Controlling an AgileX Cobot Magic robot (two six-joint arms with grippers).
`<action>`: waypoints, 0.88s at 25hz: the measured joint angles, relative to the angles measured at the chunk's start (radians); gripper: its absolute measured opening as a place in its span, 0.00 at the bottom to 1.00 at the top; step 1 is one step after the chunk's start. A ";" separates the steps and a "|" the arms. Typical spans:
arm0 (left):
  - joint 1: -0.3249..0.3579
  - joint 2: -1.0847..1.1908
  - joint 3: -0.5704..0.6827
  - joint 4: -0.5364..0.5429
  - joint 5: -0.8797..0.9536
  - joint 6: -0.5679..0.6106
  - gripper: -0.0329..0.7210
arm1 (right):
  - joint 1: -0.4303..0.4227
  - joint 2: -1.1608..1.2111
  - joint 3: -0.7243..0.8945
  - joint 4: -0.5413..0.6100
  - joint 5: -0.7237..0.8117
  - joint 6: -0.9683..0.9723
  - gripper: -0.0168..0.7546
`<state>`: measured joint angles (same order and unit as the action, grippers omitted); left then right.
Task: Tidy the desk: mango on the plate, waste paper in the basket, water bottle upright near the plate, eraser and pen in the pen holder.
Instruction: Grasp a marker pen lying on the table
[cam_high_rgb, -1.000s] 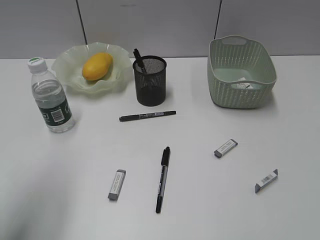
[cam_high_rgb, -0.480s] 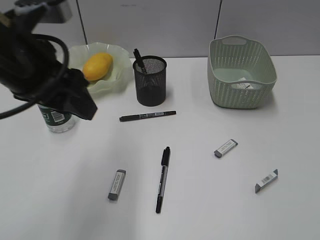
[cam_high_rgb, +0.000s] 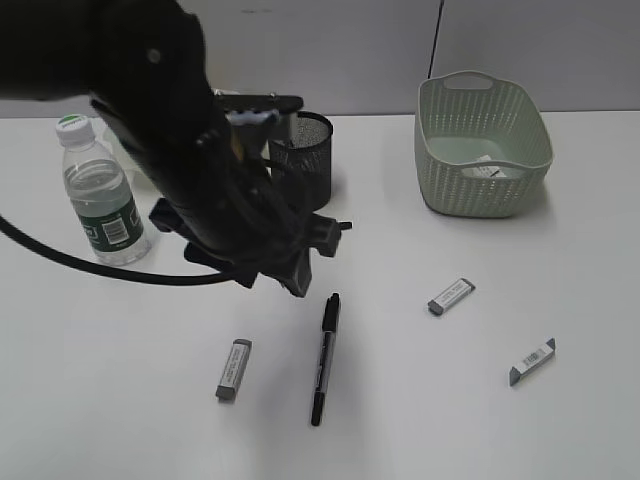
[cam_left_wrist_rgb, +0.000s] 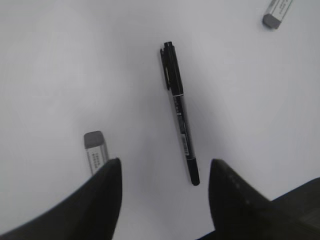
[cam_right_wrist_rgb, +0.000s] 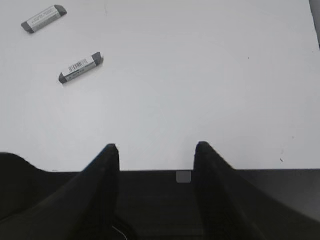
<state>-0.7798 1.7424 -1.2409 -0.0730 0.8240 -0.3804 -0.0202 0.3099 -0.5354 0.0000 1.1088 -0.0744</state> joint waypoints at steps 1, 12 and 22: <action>-0.010 0.025 -0.016 -0.002 0.000 -0.005 0.61 | 0.000 -0.023 0.000 0.000 0.000 0.004 0.53; -0.073 0.231 -0.193 -0.031 0.009 -0.039 0.61 | 0.000 -0.286 0.000 0.000 0.013 0.021 0.53; -0.073 0.320 -0.197 -0.021 -0.003 -0.076 0.61 | 0.000 -0.319 0.026 0.013 -0.045 0.030 0.53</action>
<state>-0.8525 2.0623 -1.4384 -0.0937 0.8210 -0.4563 -0.0202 -0.0088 -0.5089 0.0135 1.0638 -0.0441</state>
